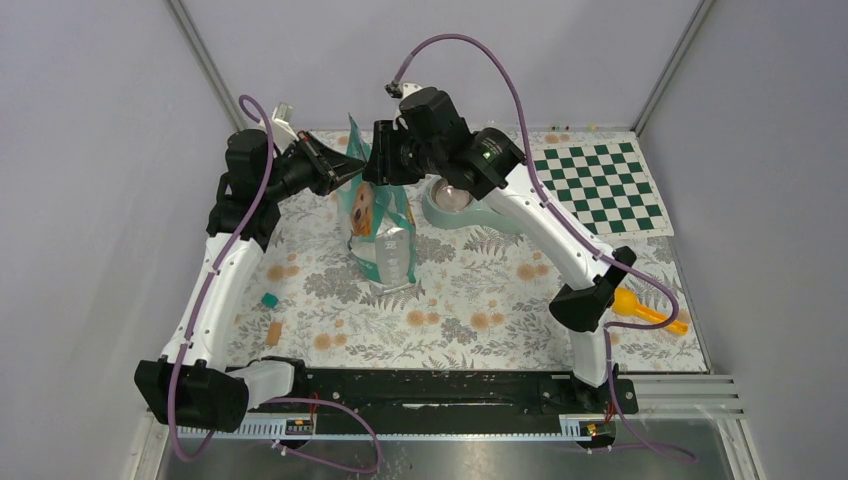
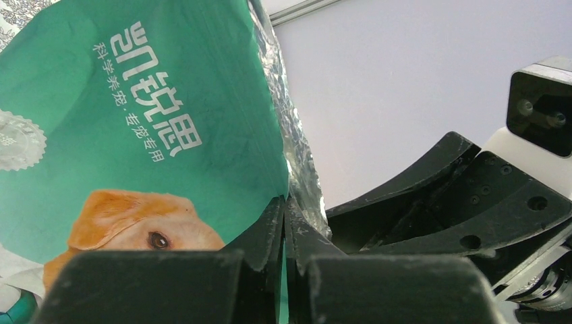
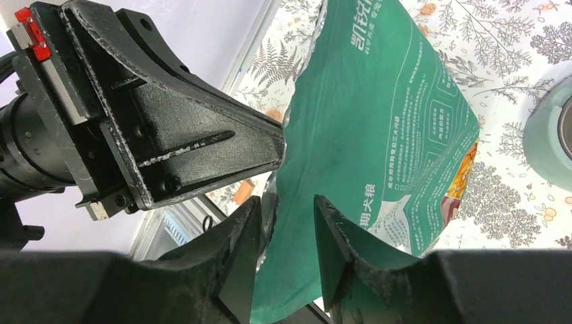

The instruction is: Serve the pet food

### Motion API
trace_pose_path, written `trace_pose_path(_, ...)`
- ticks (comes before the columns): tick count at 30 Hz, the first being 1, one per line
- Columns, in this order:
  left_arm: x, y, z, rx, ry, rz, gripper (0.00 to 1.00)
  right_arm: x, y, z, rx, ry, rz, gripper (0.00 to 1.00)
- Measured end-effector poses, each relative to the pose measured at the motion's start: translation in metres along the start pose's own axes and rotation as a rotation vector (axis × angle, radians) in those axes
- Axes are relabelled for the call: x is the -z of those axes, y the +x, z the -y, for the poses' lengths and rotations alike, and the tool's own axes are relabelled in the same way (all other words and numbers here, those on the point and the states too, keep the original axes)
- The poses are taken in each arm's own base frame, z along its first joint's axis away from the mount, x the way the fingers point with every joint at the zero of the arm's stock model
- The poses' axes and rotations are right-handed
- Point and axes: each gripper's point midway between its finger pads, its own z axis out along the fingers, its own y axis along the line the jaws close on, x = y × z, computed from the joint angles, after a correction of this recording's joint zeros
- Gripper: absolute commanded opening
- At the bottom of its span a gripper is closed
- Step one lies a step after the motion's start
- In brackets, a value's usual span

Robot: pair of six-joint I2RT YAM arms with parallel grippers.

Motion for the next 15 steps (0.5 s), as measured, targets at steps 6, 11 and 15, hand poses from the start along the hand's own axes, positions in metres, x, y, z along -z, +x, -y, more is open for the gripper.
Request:
trace_pose_path(6, 0.0014, 0.0006, 0.0007, -0.005, 0.0, 0.001, 0.0, 0.003, -0.0021, -0.0002, -0.018, 0.002, 0.002, 0.51)
trace_pose_path(11, 0.0016, 0.0005, 0.0003, -0.019, 0.0, 0.001, 0.0, 0.0032, -0.0045, 0.0021, -0.049, 0.001, 0.002, 0.42)
trace_pose_path(15, 0.0028, 0.0003, 0.0002, -0.03, -0.003, 0.006, 0.0, 0.0033, -0.0071, 0.005, -0.067, 0.002, 0.004, 0.26)
